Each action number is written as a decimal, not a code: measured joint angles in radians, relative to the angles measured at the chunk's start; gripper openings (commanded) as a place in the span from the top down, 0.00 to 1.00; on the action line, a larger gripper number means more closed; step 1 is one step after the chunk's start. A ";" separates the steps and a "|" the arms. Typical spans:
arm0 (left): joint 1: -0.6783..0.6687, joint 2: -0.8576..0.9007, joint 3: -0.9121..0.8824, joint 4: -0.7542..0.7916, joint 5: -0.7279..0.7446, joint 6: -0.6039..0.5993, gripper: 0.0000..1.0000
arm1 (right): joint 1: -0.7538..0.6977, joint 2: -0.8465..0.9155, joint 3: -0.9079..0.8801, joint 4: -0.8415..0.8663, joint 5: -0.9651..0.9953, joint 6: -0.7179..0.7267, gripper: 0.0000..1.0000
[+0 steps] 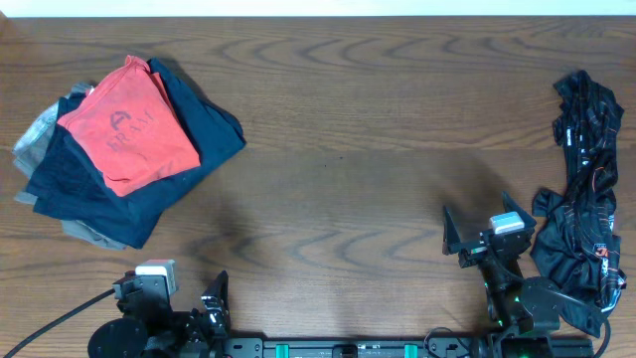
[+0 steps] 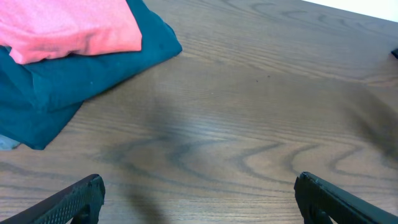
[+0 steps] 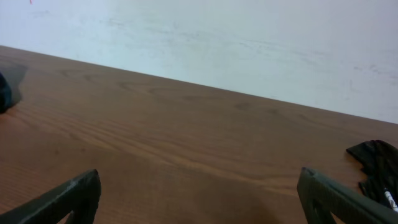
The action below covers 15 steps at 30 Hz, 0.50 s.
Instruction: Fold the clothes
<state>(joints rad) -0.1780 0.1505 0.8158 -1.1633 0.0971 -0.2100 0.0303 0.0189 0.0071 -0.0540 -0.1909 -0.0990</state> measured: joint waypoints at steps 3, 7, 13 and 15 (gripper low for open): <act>0.000 0.000 0.000 0.000 0.000 0.000 0.02 | 0.000 0.000 0.000 0.000 0.000 0.000 0.01; 0.000 0.000 0.000 0.000 0.000 0.000 0.02 | 0.000 0.000 0.000 0.000 0.000 0.000 0.01; 0.011 -0.033 -0.050 0.068 -0.014 0.000 0.02 | 0.000 0.000 0.000 0.000 0.000 0.000 0.01; 0.031 -0.083 -0.114 0.141 -0.023 0.000 0.02 | 0.000 0.000 0.000 0.000 0.000 0.000 0.01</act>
<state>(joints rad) -0.1471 0.0677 0.7013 -1.0225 0.0746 -0.2100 0.0303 0.0185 0.0071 -0.0544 -0.1909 -0.0990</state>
